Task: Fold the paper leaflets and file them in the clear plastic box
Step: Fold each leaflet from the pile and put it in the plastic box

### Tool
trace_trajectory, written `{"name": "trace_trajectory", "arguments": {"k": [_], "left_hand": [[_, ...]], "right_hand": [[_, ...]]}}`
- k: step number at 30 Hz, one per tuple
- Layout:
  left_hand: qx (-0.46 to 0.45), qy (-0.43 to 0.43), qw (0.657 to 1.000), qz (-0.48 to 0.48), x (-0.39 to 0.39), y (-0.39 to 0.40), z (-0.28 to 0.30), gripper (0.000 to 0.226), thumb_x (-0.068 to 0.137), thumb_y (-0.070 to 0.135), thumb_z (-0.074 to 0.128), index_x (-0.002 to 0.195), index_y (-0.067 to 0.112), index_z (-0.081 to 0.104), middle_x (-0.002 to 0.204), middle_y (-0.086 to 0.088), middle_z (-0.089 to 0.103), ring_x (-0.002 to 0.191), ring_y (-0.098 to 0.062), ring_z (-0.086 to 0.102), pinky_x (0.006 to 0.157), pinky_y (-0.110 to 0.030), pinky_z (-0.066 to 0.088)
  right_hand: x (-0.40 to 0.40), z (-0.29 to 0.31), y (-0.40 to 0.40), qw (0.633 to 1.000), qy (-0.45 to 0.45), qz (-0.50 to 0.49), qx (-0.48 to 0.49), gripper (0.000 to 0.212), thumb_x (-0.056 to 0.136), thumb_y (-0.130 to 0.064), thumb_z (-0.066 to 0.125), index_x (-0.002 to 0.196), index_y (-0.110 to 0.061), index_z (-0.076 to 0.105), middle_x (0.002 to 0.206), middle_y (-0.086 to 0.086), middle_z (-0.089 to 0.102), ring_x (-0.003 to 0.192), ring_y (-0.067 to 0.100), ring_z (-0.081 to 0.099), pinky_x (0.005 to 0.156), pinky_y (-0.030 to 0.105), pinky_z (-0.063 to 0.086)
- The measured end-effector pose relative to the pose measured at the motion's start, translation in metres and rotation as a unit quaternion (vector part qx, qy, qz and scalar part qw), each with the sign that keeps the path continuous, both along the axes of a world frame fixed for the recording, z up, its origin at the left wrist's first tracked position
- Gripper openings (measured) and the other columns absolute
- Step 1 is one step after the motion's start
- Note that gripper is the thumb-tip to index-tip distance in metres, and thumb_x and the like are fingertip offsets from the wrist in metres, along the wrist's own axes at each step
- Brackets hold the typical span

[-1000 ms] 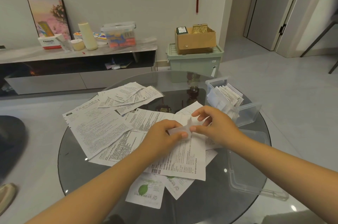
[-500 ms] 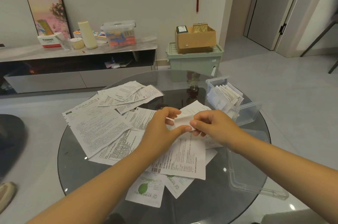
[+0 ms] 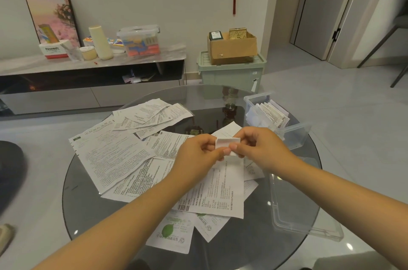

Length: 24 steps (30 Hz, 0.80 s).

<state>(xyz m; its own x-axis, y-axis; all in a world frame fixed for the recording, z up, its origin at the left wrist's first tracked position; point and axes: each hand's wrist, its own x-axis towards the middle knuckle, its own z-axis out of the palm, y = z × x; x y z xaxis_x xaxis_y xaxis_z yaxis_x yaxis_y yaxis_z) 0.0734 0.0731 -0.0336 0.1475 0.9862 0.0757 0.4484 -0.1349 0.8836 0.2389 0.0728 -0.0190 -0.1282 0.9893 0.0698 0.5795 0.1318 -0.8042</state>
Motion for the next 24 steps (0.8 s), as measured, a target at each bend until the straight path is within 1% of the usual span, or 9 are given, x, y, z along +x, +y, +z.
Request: {"name": "trace_trajectory", "arguments": {"k": [2,5,8,10,12,14,17,20,24], "left_hand": [[-0.012,-0.003,1.0,-0.004,0.0,0.001,0.001,0.009,0.079,0.025,0.074,0.082,0.026,0.066,0.068,0.007,0.07,0.065,-0.005,0.067,0.076,-0.033,0.057],[0.001,0.009,1.0,0.01,0.003,0.003,0.003,0.009,0.078,0.021,0.075,0.078,0.023,0.067,0.065,0.006,0.07,0.058,-0.003,0.064,0.075,-0.036,0.057],[0.03,-0.003,0.999,0.017,0.008,0.002,0.004,0.007,0.078,0.021,0.075,0.079,0.024,0.068,0.066,0.007,0.07,0.058,-0.002,0.064,0.072,-0.031,0.056],[0.043,-0.024,0.999,0.012,0.011,0.002,0.003,0.009,0.079,0.027,0.074,0.087,0.025,0.07,0.072,0.009,0.071,0.065,-0.001,0.066,0.069,-0.024,0.054],[0.05,-0.024,0.998,0.004,0.012,0.002,0.001,0.026,0.079,0.035,0.072,0.104,0.026,0.067,0.087,0.012,0.07,0.078,0.001,0.065,0.072,-0.018,0.053],[0.056,-0.005,0.998,-0.002,0.014,0.002,0.001,0.032,0.082,0.039,0.068,0.112,0.03,0.06,0.1,0.016,0.065,0.086,0.004,0.061,0.073,-0.01,0.049],[0.056,0.039,0.998,0.001,0.02,0.002,-0.001,0.028,0.09,0.04,0.058,0.116,0.03,0.057,0.111,0.015,0.06,0.089,0.002,0.057,0.068,-0.006,0.043],[0.054,0.064,0.996,-0.001,0.023,0.004,-0.006,0.023,0.094,0.037,0.052,0.114,0.029,0.057,0.114,0.014,0.057,0.087,0.003,0.054,0.067,-0.005,0.04],[0.06,0.081,0.995,-0.01,0.027,0.006,-0.011,0.017,0.096,0.033,0.049,0.111,0.03,0.056,0.11,0.016,0.053,0.087,0.006,0.053,0.067,-0.003,0.04]], "right_hand": [[0.002,0.001,0.0,1.0,-0.001,0.004,-0.01,0.006,0.086,-0.024,0.066,0.084,-0.019,0.066,0.069,-0.003,0.068,0.066,0.009,0.061,0.069,0.026,0.051],[0.006,0.005,-0.002,1.0,-0.016,0.02,-0.018,0.011,0.086,-0.029,0.066,0.08,-0.021,0.069,0.066,-0.007,0.063,0.062,0.005,0.055,0.06,0.018,0.045],[0.012,0.013,0.0,0.999,-0.025,0.023,-0.007,0.015,0.086,-0.029,0.066,0.085,-0.016,0.073,0.066,-0.006,0.061,0.062,0.008,0.053,0.058,0.016,0.04],[0.017,0.02,0.001,0.999,-0.034,0.027,-0.005,0.013,0.085,-0.029,0.066,0.084,-0.018,0.073,0.069,-0.002,0.065,0.064,0.009,0.056,0.061,0.02,0.044],[0.021,0.026,0.002,0.999,-0.047,0.017,0.006,0.012,0.085,-0.029,0.067,0.079,-0.02,0.072,0.068,-0.002,0.066,0.06,0.004,0.055,0.057,0.016,0.042],[0.027,0.032,0.005,0.998,-0.045,-0.03,0.038,0.015,0.087,-0.028,0.064,0.074,-0.023,0.071,0.065,-0.006,0.064,0.056,0.003,0.052,0.053,0.013,0.039],[0.045,0.041,0.013,0.981,-0.008,-0.153,0.119,0.022,0.091,-0.026,0.059,0.075,-0.018,0.072,0.066,-0.002,0.065,0.061,0.013,0.054,0.055,0.021,0.04],[0.068,0.043,0.026,0.957,-0.054,-0.23,0.169,0.023,0.093,-0.02,0.055,0.088,-0.008,0.074,0.075,0.005,0.067,0.069,0.019,0.057,0.057,0.023,0.039],[0.093,0.031,0.047,0.943,-0.113,-0.274,0.15,0.016,0.09,-0.013,0.057,0.09,-0.005,0.071,0.083,0.012,0.069,0.073,0.025,0.058,0.066,0.025,0.039]]}}
